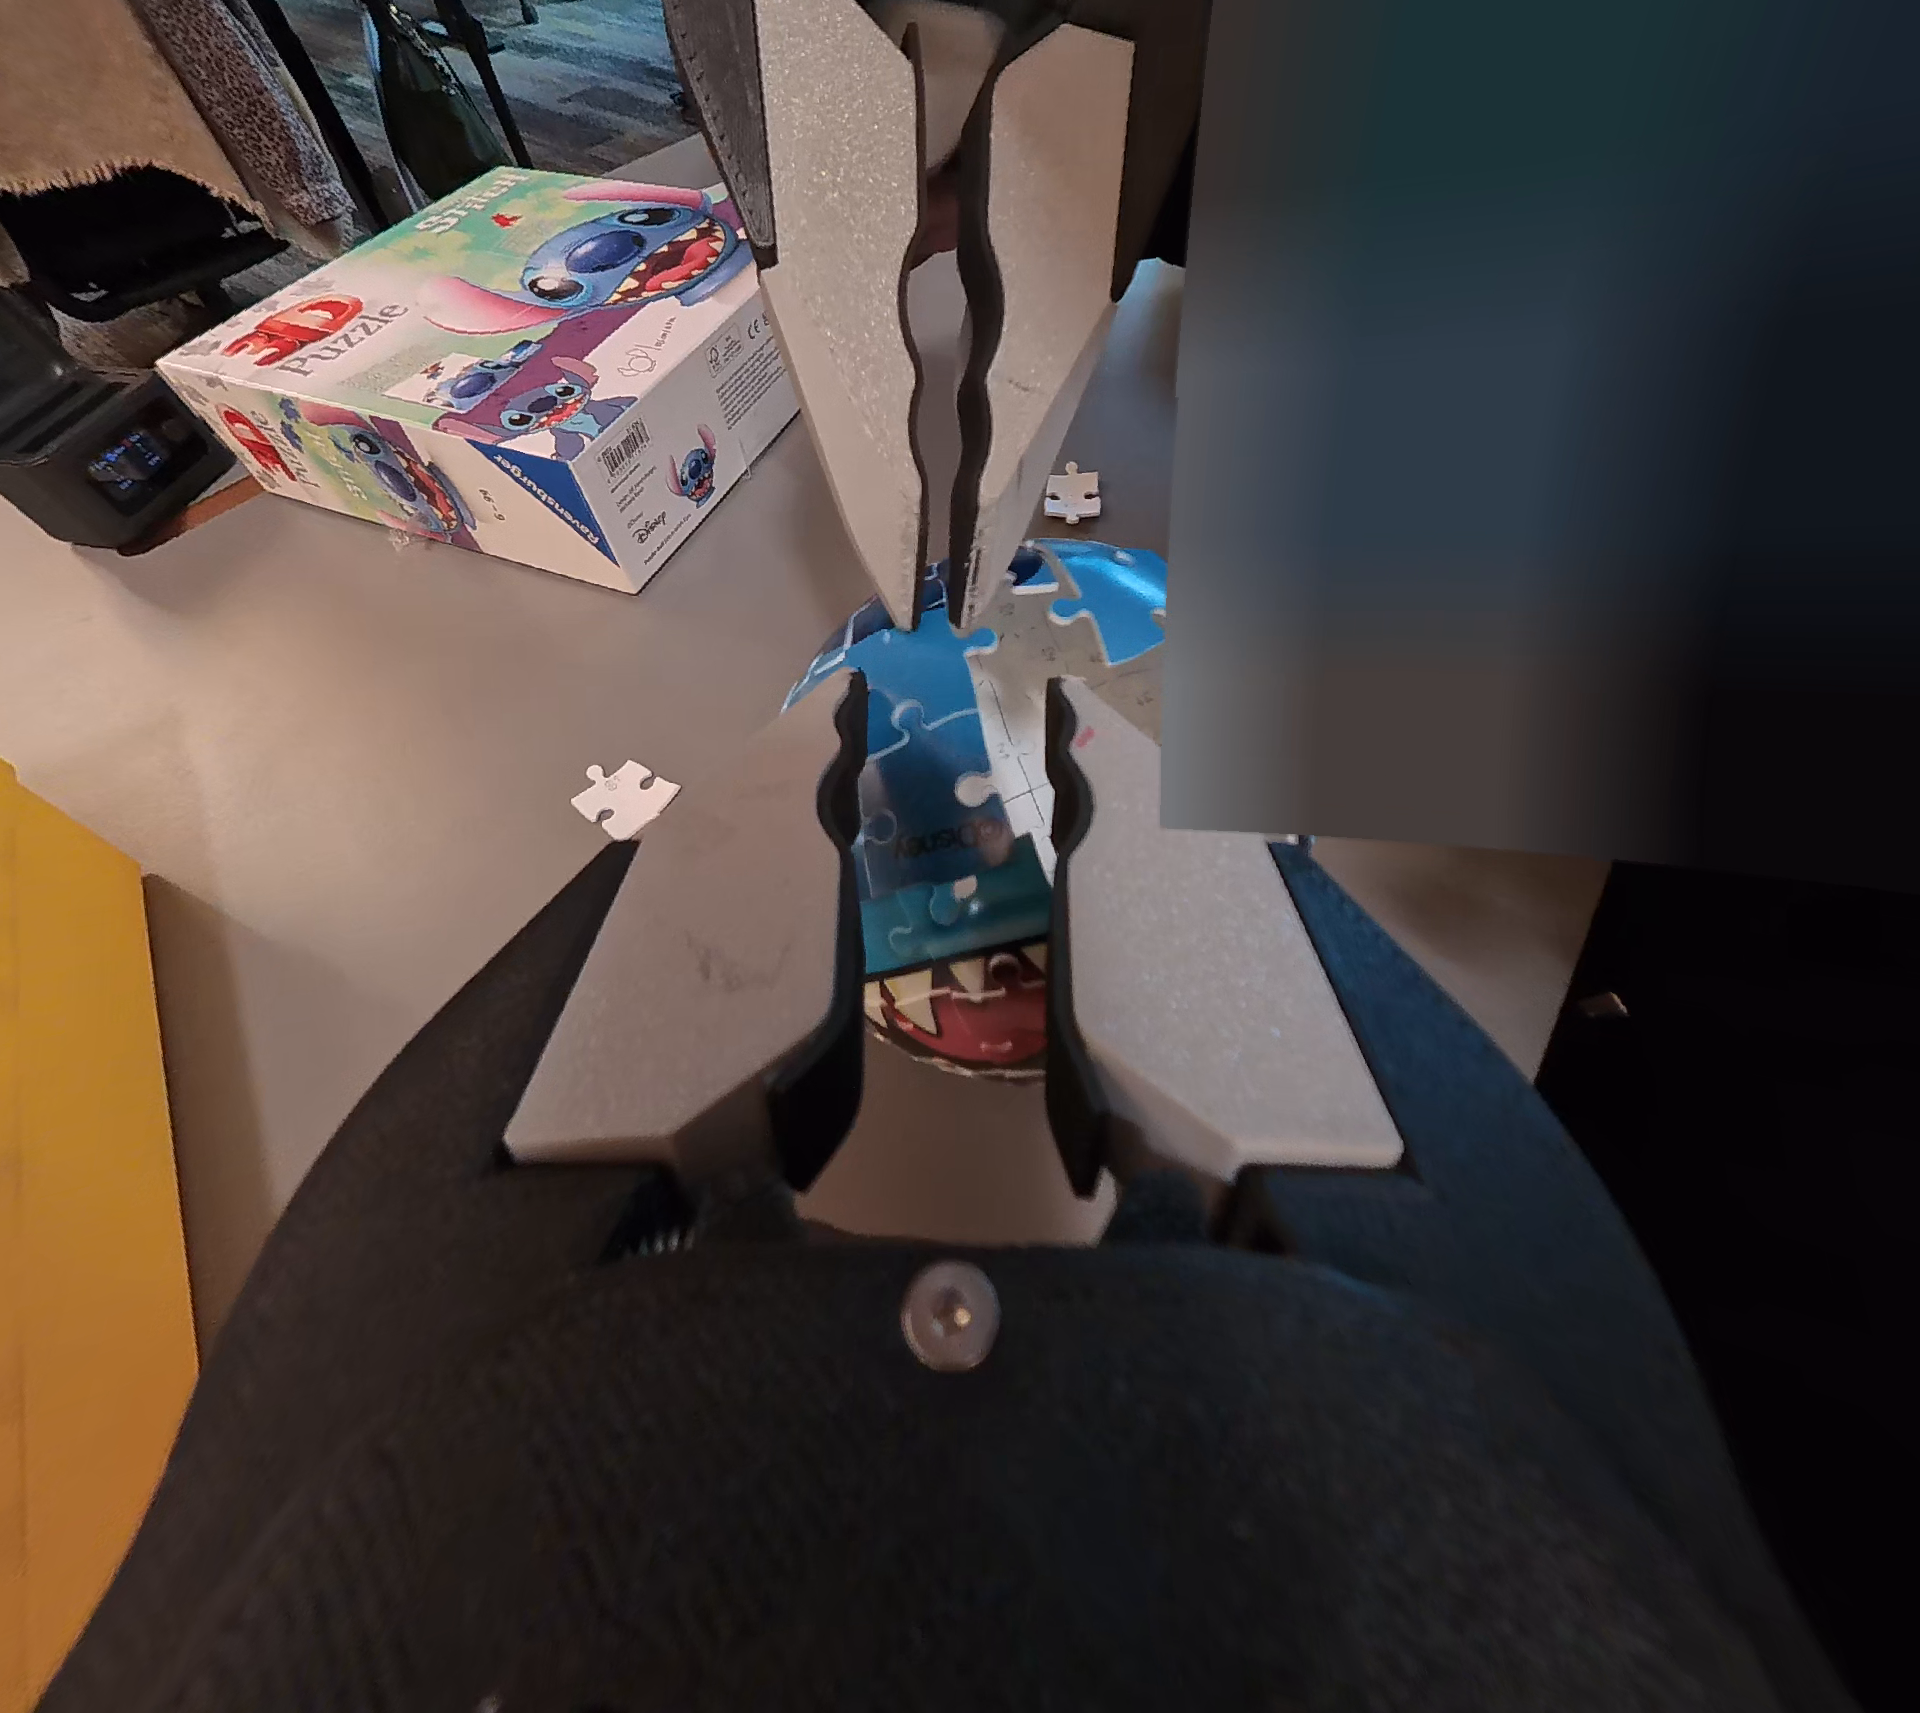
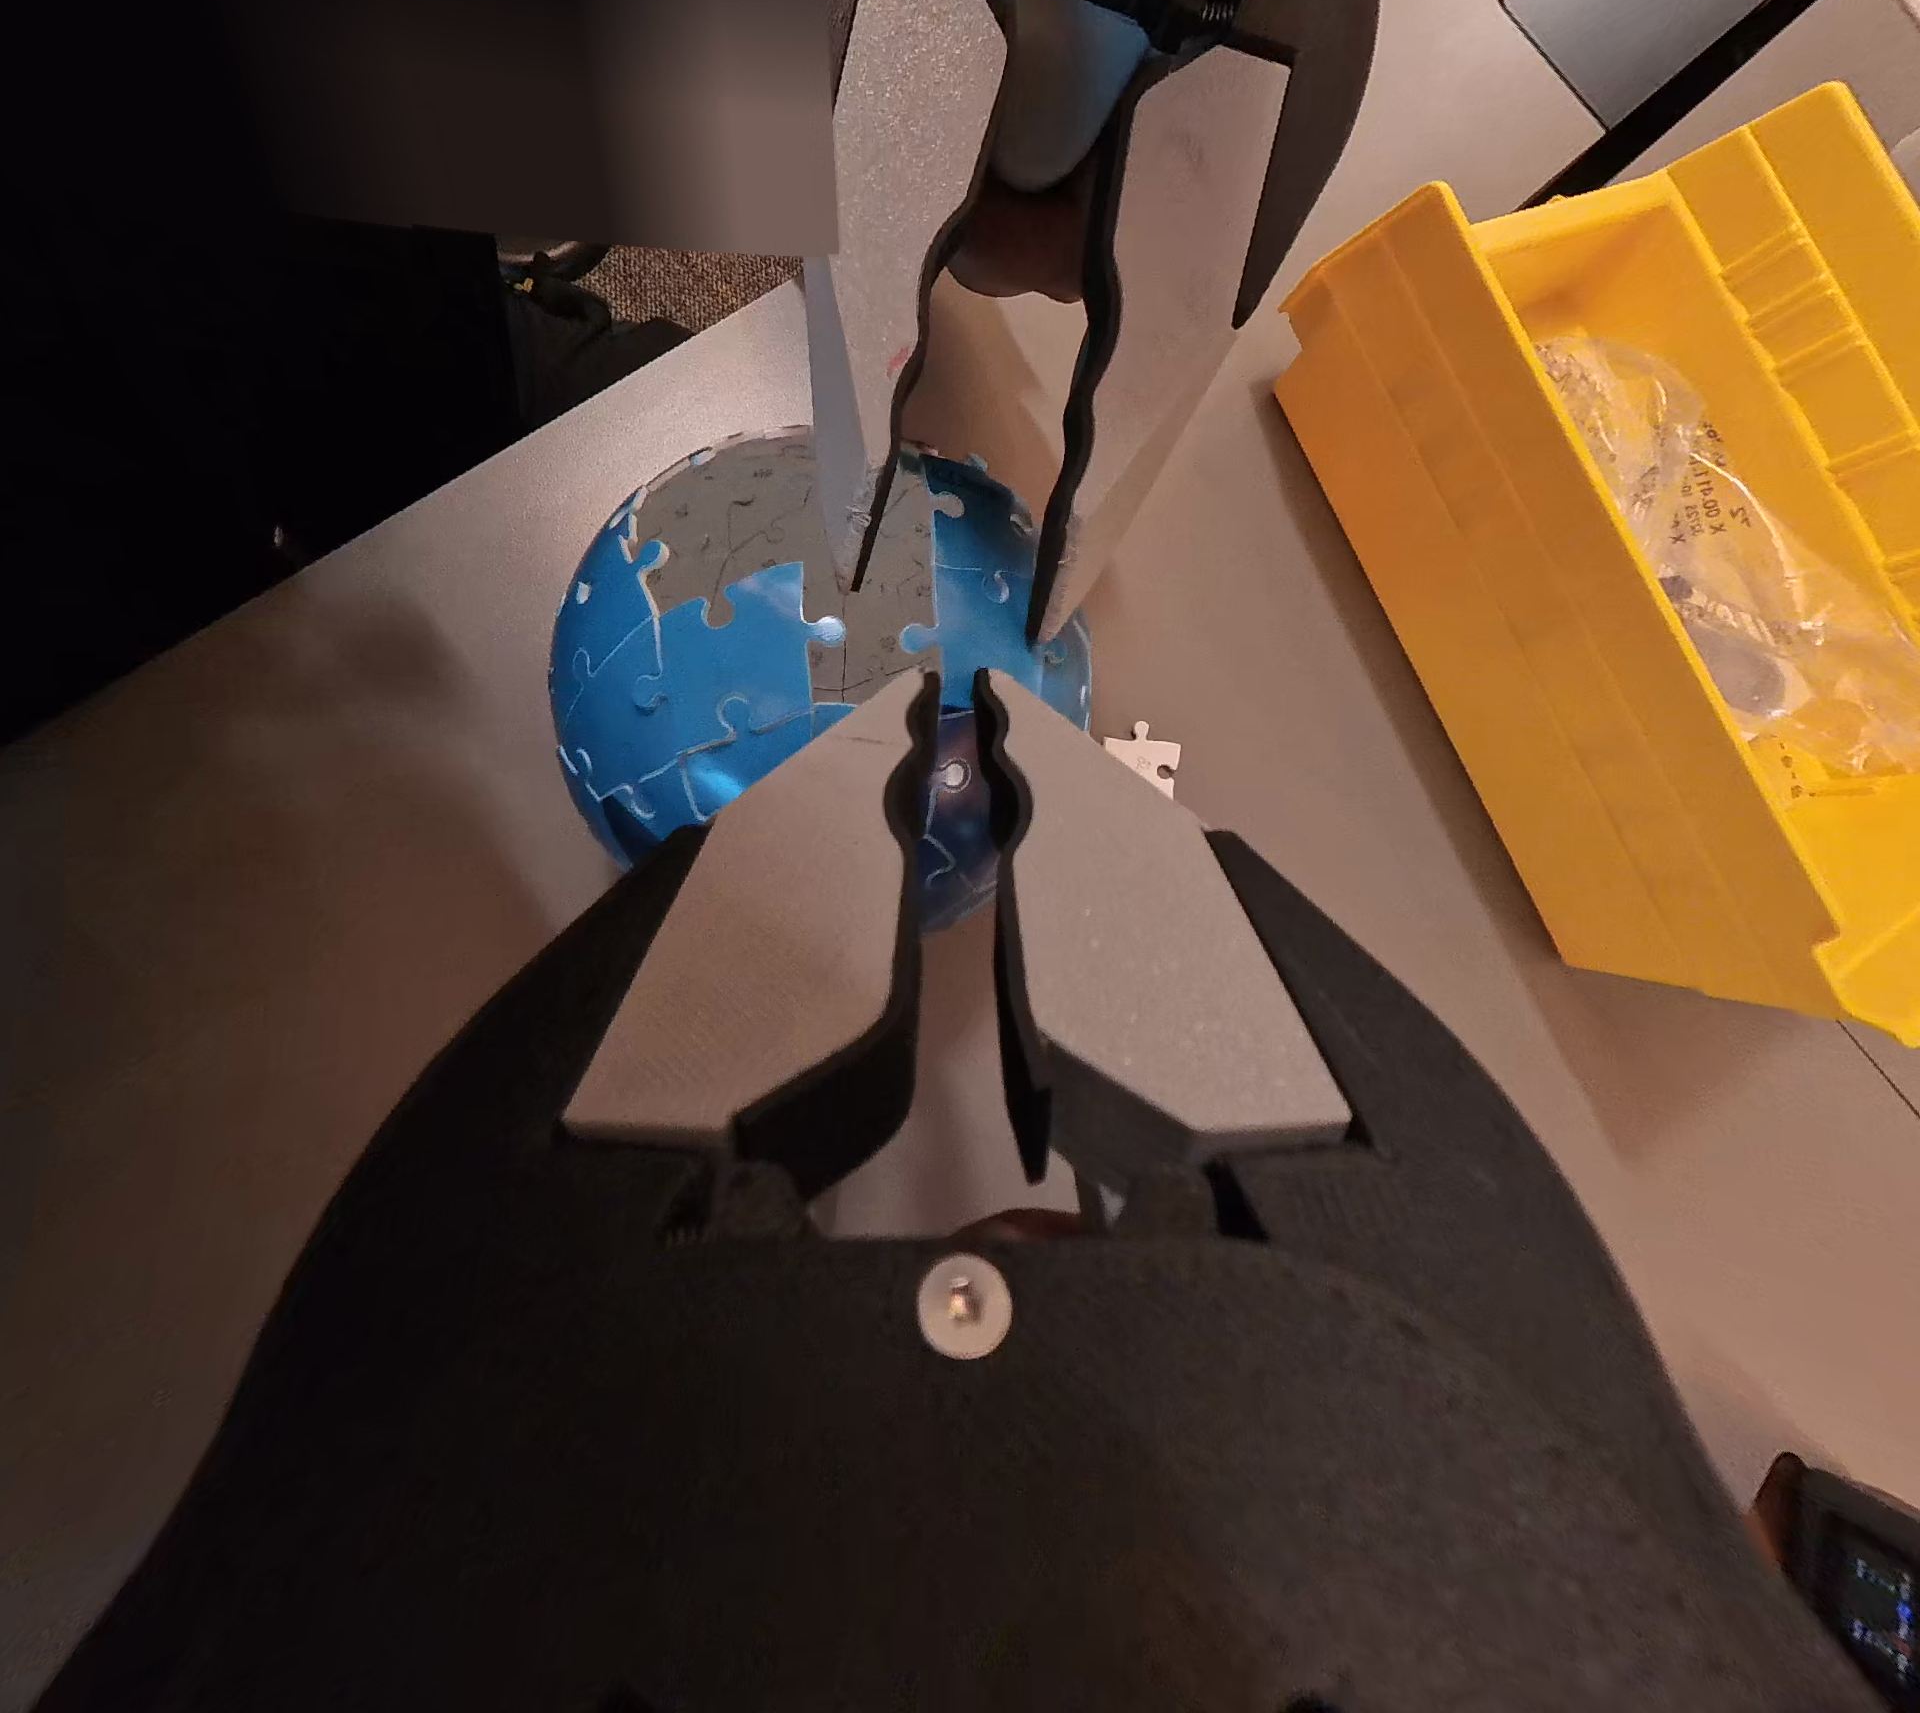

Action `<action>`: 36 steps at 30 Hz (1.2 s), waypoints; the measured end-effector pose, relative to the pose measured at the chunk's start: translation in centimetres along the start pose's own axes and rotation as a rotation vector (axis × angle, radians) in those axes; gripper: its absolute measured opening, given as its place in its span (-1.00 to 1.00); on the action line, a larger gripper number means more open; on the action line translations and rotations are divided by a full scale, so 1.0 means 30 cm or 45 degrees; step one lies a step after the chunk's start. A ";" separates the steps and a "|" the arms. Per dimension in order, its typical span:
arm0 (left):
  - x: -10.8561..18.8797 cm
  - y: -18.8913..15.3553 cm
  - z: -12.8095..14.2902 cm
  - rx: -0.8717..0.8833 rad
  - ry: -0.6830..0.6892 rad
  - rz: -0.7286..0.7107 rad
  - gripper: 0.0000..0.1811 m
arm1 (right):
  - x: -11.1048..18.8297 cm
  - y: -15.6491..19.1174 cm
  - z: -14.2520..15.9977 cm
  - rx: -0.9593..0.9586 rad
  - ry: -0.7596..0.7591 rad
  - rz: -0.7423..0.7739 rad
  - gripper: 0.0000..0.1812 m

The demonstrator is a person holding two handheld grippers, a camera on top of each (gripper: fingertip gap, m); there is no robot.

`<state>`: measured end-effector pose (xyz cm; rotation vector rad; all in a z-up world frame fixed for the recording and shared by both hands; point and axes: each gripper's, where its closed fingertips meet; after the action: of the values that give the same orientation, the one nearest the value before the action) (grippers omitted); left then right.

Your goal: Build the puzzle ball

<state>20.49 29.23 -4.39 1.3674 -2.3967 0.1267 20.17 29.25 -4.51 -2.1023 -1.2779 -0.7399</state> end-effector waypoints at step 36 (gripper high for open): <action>0.142 0.078 -0.034 0.088 -0.103 -0.108 -0.60 | 0.100 -0.103 -0.016 -0.201 -0.339 0.142 -0.91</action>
<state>16.86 27.26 -1.65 1.5307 -2.4156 0.1353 18.46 31.88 -1.51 -2.4442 -1.2586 -0.5411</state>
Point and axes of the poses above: each gripper's, where its closed fingertips meet, x back along the fingers, z out of its underside, y = z × x across the jaws, and after that the axes turned 4 degrees about -x, right-handed
